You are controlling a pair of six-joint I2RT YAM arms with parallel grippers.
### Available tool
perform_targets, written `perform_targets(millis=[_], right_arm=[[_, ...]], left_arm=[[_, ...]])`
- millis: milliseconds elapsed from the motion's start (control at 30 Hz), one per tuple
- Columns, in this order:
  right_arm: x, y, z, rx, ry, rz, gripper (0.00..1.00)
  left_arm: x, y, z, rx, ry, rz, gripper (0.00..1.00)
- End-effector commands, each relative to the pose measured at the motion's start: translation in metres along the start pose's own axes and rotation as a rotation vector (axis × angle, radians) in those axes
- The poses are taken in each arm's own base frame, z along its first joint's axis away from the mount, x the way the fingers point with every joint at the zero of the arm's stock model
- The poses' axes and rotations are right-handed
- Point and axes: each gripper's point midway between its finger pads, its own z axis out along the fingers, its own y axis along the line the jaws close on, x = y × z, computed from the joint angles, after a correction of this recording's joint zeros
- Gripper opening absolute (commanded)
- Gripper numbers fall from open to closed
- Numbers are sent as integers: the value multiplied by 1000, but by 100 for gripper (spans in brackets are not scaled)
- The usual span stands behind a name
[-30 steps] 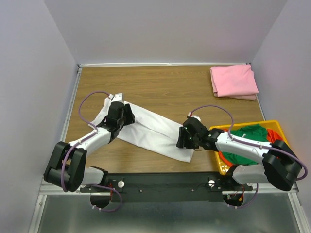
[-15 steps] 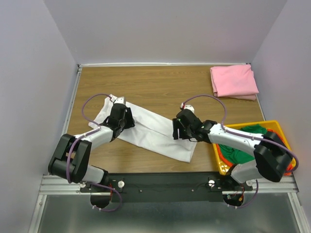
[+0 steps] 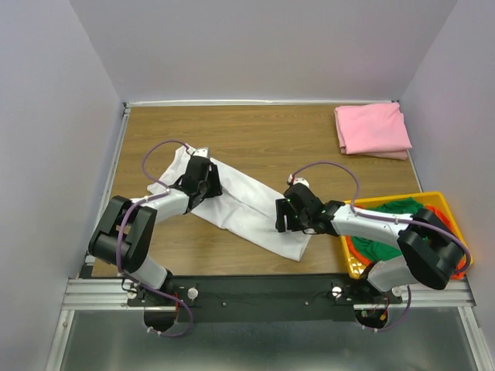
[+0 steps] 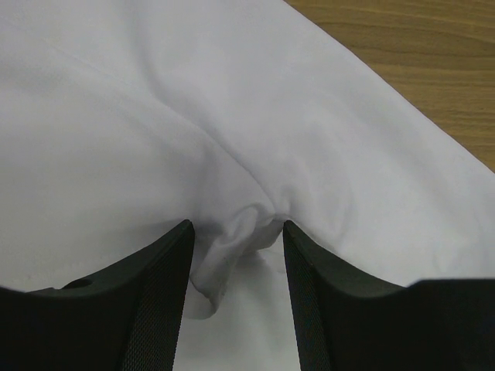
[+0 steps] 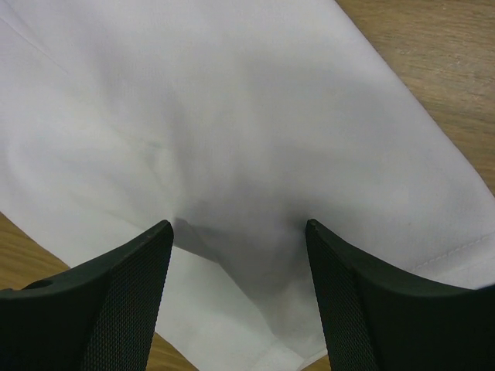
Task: Fold and stack the t-shirts
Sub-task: Fold the tshirt
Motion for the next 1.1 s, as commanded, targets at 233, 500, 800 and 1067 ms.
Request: perform_targets(millis=[233, 500, 800, 1067], right_arm=[[57, -3, -11, -75, 140, 91, 77], [68, -4, -18, -102, 157, 123, 77], [82, 5, -25, -131, 168, 164, 77], [90, 24, -28, -165, 173, 156, 77]], left_arm=[[19, -38, 11, 51, 75, 60, 57], [40, -55, 34, 93, 116, 59, 57], [38, -64, 56, 101, 113, 81, 58], [34, -69, 74, 96, 114, 104, 57]])
